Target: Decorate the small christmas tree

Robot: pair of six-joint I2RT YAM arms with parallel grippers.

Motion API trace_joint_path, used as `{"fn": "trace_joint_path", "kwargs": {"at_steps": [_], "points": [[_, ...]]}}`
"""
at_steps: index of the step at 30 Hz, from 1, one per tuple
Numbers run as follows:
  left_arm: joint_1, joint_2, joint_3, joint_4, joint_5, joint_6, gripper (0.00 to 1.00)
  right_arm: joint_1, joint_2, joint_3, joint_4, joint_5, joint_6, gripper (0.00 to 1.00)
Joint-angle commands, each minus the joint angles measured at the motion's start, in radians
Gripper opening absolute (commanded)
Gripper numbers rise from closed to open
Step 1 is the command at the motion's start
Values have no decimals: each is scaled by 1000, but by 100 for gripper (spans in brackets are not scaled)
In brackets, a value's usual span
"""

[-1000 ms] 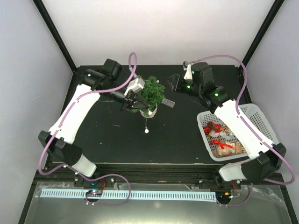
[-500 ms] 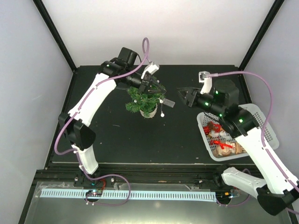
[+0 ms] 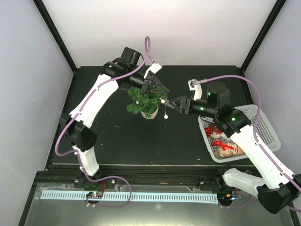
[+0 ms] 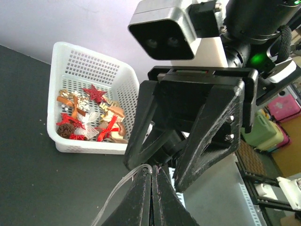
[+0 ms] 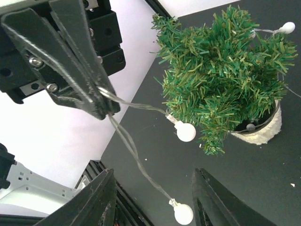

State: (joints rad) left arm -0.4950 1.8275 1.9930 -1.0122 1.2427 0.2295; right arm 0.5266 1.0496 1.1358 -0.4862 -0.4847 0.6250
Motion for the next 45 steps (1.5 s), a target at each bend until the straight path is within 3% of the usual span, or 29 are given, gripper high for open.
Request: {"fn": "trace_joint_path", "kwargs": {"at_steps": [1, 10, 14, 18, 20, 22, 23, 31, 38, 45], "points": [[-17, -8, 11, 29, 43, -22, 2, 6, 29, 14, 32, -42, -24, 46], [-22, -5, 6, 34, 48, -28, 2, 25, 87, 27, 89, -86, -9, 45], [-21, -2, 6, 32, 49, -26, 2, 33, 100, 10, 140, -104, 12, 40], [-22, 5, 6, 30, 48, -27, 1, 56, 120, 20, 154, -110, 15, 27], [-21, 10, 7, 32, 50, -30, 1, 63, 125, 24, 153, -109, 15, 18], [-21, 13, 8, 34, 48, -31, 2, 66, 121, 25, 144, -101, 11, 2], [-22, 14, 10, 34, 44, -30, 2, 66, 116, 26, 134, -94, 7, 1], [-15, 29, 10, 43, 12, -41, 6, 63, 49, 58, 113, -29, 25, 1], [16, 26, 13, 47, -2, -50, 18, 60, 109, 195, 132, 33, 43, 1], [62, 23, 10, 63, 8, -78, 23, 50, 195, 293, 173, 45, 66, 1]]}}
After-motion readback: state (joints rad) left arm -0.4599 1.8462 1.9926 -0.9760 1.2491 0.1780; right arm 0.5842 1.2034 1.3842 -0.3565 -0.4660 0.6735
